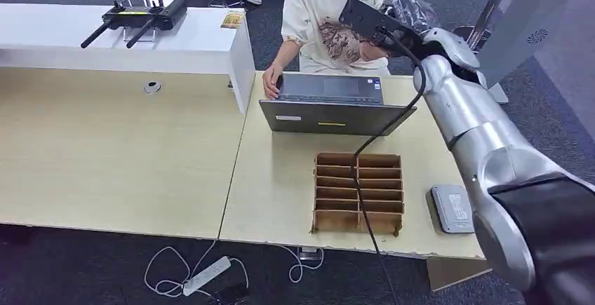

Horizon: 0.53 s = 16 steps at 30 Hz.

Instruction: Pass the card to the sensor for recognition and then transmit it.

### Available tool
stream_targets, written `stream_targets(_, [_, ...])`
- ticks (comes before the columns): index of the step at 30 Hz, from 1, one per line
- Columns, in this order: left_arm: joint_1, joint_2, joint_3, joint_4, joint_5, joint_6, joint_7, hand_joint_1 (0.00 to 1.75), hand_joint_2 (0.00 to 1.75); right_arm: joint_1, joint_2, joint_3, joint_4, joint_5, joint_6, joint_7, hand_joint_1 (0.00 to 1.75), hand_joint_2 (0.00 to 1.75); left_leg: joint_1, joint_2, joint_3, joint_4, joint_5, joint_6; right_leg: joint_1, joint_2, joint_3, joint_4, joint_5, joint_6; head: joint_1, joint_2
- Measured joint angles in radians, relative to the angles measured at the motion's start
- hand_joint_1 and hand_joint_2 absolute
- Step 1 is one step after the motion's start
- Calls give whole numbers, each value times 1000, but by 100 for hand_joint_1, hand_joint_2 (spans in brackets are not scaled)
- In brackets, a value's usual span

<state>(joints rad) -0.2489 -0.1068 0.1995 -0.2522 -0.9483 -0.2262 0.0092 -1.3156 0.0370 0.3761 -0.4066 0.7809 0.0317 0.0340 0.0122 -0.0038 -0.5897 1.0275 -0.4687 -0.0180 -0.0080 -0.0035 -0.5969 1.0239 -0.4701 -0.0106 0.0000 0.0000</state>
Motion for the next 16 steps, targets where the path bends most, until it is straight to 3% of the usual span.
stream_targets(1, [0, 0, 0, 0, 0, 0, 0, 0, 175, -1, 0, 0, 2, 5, 0, 0, 152, 175, 0, 0, 0, 0, 0, 0, 0, 0, 0, 0, 0, 0, 0, 0])
stream_targets(2, [0, 0, 0, 0, 0, 0, 0, 0, 175, -1, 0, 0, 5, 8, 0, 0, 21, 175, 0, 0, 0, 0, 0, 0, 0, 0, 0, 0, 0, 0, 0, 0])
stream_targets(4, [0, -1, 0, 0, 0, 0, -1, 0, 175, -2, 0, 0, 6, 11, 0, 0, 0, 175, 0, 0, 0, 0, 0, 0, 0, 0, 0, 0, 0, 0, 0, 0])
stream_targets(16, [0, -3, 0, 0, 3, 0, -2, 0, 175, -3, -2, -10, 14, 7, -18, -11, 0, 175, 0, 0, 0, 0, 0, 0, 0, 0, 0, 0, 0, 0, 0, 0])
